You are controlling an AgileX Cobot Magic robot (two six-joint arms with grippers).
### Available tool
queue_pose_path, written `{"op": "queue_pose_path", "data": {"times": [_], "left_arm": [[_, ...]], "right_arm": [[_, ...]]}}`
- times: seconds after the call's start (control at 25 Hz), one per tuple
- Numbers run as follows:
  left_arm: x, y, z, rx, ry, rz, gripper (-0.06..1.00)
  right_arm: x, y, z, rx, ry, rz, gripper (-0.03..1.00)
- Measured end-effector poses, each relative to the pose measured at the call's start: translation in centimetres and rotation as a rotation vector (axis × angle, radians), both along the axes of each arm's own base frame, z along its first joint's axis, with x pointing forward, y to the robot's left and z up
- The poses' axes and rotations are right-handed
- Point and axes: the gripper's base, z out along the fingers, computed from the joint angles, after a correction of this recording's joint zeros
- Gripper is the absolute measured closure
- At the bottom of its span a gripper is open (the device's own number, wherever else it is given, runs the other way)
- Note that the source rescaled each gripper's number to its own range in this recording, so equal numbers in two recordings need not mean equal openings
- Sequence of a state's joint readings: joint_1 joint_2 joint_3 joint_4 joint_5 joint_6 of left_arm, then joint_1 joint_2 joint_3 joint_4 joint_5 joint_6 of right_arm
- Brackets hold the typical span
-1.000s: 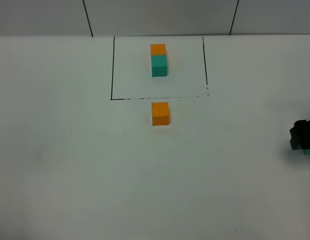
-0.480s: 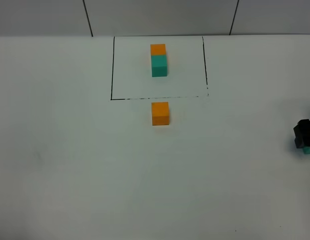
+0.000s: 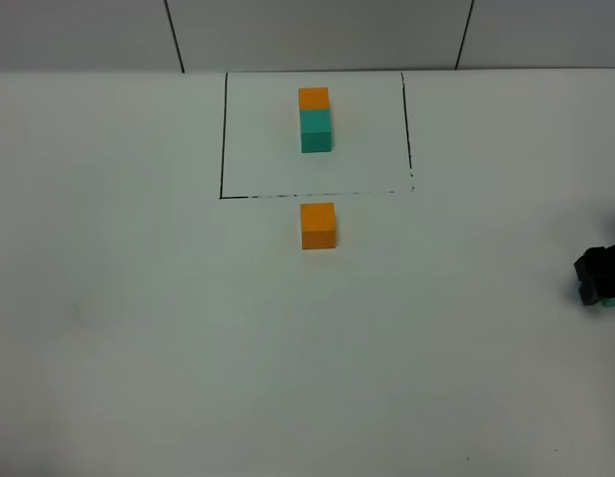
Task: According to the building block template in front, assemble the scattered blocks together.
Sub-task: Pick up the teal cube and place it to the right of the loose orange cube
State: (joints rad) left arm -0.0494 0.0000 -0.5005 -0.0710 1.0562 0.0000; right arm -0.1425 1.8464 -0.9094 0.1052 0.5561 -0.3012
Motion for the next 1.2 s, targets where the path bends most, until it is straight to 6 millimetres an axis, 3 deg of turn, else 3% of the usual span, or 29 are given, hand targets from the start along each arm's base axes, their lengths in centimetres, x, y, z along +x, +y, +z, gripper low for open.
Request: {"op": "queue_pose_path", "data": {"times": [0.08,0.2,0.24,0.44,0.56,0.76,1.2], "left_arm": [[0.0,0.0,0.0,0.0,0.0,0.0,0.27],[0.0,0.0,0.0,0.0,0.0,0.0,0.27],[0.0,0.0,0.0,0.0,0.0,0.0,0.27],[0.0,0.0,0.0,0.0,0.0,0.0,0.27],[0.0,0.0,0.0,0.0,0.0,0.0,0.27],[0.0,0.0,0.0,0.0,0.0,0.0,0.27],[0.0,0.0,0.0,0.0,0.0,0.0,0.27]], "right_arm": [[0.0,0.0,-0.1,-0.001,0.005,0.001,0.55],[-0.1,0.0,-0.3,0.001,0.019,0.003,0.94],[-0.1,0.0,-0.3,0.001,0.021,0.002,0.97],[0.2,0.1,0.3,0.009,0.056,0.014,0.96],[0.9,1.1,1.4,-0.017,0.067,0.13,0.96],[1.6,4.8,3.5,-0.138,0.153,0.56,0.96],[4.2,13.6,9.2,-0.227,0.013,1.045,0.96]]}}
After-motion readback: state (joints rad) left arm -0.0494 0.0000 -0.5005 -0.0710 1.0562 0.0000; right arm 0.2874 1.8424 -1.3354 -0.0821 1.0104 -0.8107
